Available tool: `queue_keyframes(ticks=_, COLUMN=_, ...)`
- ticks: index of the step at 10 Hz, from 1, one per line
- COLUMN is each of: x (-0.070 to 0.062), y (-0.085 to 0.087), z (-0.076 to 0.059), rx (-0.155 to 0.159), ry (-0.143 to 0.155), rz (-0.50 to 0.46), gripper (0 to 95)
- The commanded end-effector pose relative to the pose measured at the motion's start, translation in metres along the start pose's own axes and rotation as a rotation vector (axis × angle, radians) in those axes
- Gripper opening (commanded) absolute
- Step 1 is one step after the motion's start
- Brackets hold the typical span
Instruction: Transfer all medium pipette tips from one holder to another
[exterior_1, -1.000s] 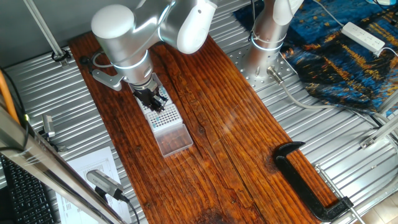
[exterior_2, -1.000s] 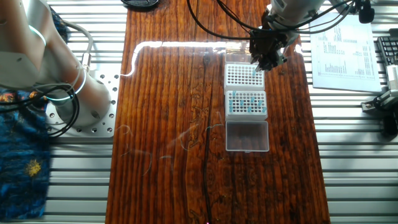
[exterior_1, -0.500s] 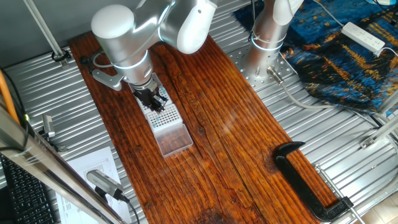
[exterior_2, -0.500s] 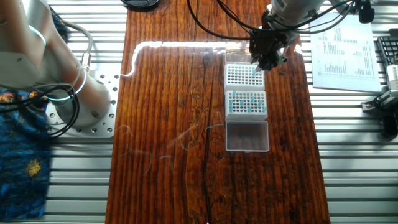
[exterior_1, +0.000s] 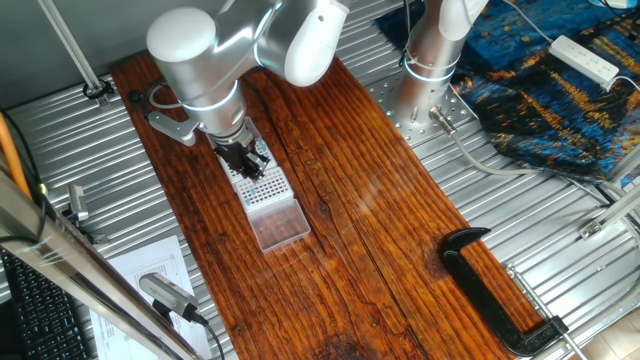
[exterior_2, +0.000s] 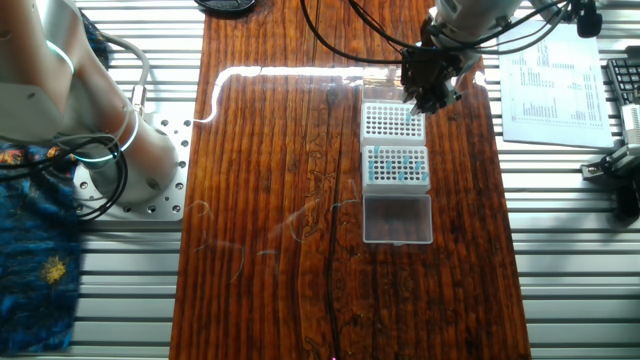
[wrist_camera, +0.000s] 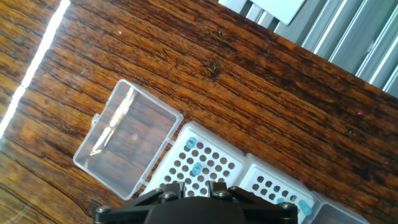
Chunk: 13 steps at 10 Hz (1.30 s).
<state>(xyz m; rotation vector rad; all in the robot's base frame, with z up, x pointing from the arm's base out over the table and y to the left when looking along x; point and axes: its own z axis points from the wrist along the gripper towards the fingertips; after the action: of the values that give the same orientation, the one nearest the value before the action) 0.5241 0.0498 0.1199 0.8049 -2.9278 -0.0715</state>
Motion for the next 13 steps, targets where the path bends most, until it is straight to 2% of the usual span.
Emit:
queue_keyframes(ticks=1, x=0.026, y=-0.088, z=-0.007, rx=-0.009, ry=0.005, rz=-0.062, gripper=0.0)
queue_keyframes(ticks=2, x=0.027, y=-0.089, z=-0.007, rx=-0.008, ry=0.005, rz=-0.065, gripper=0.0)
queue_keyframes(ticks=3, x=0.028, y=-0.088, z=-0.009, rx=-0.013, ry=0.001, rz=-0.088, gripper=19.0)
queue_keyframes(ticks=5, x=0.038, y=-0.083, z=-0.011, rx=-0.009, ry=-0.010, rz=-0.070, gripper=19.0)
queue_keyframes(ticks=8, x=0.047, y=-0.073, z=0.000, rx=0.008, ry=-0.046, rz=0.007, gripper=19.0)
queue_keyframes(ticks=9, x=0.045, y=-0.071, z=0.002, rx=0.017, ry=-0.057, rz=0.045, gripper=19.0)
queue_keyframes(ticks=13, x=0.033, y=-0.078, z=0.003, rx=0.035, ry=-0.078, rz=0.080, gripper=19.0)
